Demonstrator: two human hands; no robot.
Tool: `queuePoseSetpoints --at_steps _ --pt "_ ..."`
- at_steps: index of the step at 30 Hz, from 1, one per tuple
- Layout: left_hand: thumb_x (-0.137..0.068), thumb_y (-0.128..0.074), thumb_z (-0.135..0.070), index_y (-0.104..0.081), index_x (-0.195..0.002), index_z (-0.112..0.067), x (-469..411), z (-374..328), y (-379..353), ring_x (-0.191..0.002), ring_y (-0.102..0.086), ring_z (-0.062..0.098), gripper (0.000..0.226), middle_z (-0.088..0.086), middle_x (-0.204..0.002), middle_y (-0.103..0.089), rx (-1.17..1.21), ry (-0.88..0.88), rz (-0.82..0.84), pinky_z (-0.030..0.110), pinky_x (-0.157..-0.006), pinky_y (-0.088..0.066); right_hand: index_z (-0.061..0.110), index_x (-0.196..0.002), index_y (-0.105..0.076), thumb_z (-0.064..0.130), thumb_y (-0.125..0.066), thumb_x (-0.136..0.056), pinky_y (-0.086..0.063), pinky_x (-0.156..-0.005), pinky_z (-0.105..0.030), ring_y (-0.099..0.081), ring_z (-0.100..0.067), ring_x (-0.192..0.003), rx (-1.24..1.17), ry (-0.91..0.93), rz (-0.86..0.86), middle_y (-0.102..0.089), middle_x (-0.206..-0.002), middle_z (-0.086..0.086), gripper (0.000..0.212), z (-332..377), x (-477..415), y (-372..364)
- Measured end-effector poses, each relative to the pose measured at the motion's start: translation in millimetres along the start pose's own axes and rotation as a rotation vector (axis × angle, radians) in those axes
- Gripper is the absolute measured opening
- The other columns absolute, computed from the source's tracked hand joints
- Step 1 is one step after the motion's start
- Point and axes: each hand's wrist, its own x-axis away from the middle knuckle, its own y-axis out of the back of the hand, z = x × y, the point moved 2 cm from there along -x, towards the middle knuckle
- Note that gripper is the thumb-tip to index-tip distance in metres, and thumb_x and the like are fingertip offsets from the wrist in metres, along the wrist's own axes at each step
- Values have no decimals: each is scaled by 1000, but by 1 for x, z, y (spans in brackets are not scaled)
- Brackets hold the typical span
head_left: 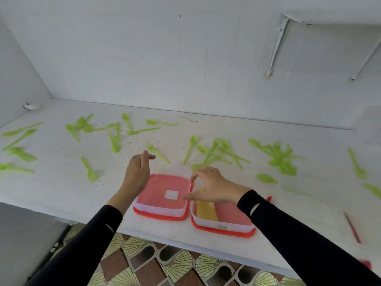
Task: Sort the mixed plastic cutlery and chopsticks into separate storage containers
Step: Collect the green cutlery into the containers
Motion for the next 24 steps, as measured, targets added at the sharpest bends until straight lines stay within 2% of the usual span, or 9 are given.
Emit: queuePoseSetpoints --at_steps 2,5,9,11,13,16,19,22,24 --pt "-108 -28 -26 -68 -108 -8 -14 -34 -29 -121 -49 23 44 0 -113 -58 -43 -152 0 27 -95 -32 20 -110 -61 45 -67 -88 -32 -105 -33 -41 -20 -124 -105 56 -161 -56 -116 5 34 -21 13 18" --pt "-105 -39 -16 -69 -108 -7 -29 -79 -86 -112 -52 21 32 7 -118 -60 -60 -261 59 17 -87 -31 23 -97 -64 32 -60 -92 -42 -99 -35 -53 -17 -111 -155 24 -322 -64 -105 7 11 -65 41 45" --pt "-97 -54 -10 -69 -102 -13 -19 -133 -186 -86 -59 11 16 1 -115 -57 -34 -367 324 3 -67 -37 22 -94 -67 27 -58 -93 -49 -92 -35 -60 -8 -100 -215 -145 -388 -67 -99 14 11 -134 88 86" --pt "-94 -61 -12 -69 -98 -19 -12 -152 -234 -79 -61 1 11 -4 -107 -61 -77 -404 534 5 -65 -41 25 -91 -65 29 -57 -93 -50 -90 -36 -62 -9 -97 -207 -220 -394 -67 -95 15 9 -171 115 105" --pt "-89 -68 -12 -67 -91 -26 -8 -163 -271 -69 -58 -8 14 -10 -93 -63 -222 -436 759 14 -68 -43 29 -85 -62 30 -57 -93 -52 -86 -39 -62 -12 -88 -174 -280 -393 -64 -86 14 8 -206 141 121" --pt "-85 -66 -2 -71 -106 -17 -8 -155 -314 -80 -55 5 26 -8 -94 -56 -587 -484 987 9 -69 -40 25 -88 -65 29 -58 -91 -53 -85 -39 -63 -13 -84 -182 -358 -391 -65 -85 13 8 -261 178 145" --pt "-86 -59 4 -70 -110 -16 -11 -139 -342 -93 -51 11 33 -2 -102 -49 -746 -510 1037 9 -71 -37 23 -94 -66 28 -58 -93 -52 -87 -32 -64 -13 -88 -178 -420 -367 -67 -93 11 10 -311 206 163" --pt "-83 -71 -8 -70 -90 -18 -14 -143 -349 -88 -54 12 12 -5 -92 -54 -709 -494 970 10 -69 -39 18 -101 -66 26 -56 -96 -50 -85 -27 -62 -13 -90 -133 -453 -305 -67 -100 5 14 -346 219 171" --pt "-80 -76 -13 -64 -84 -23 -15 -146 -355 -84 -56 10 16 -7 -89 -57 -656 -446 933 7 -66 -39 17 -102 -66 27 -55 -97 -50 -88 -29 -61 -13 -93 -105 -448 -242 -67 -103 4 15 -367 218 173"
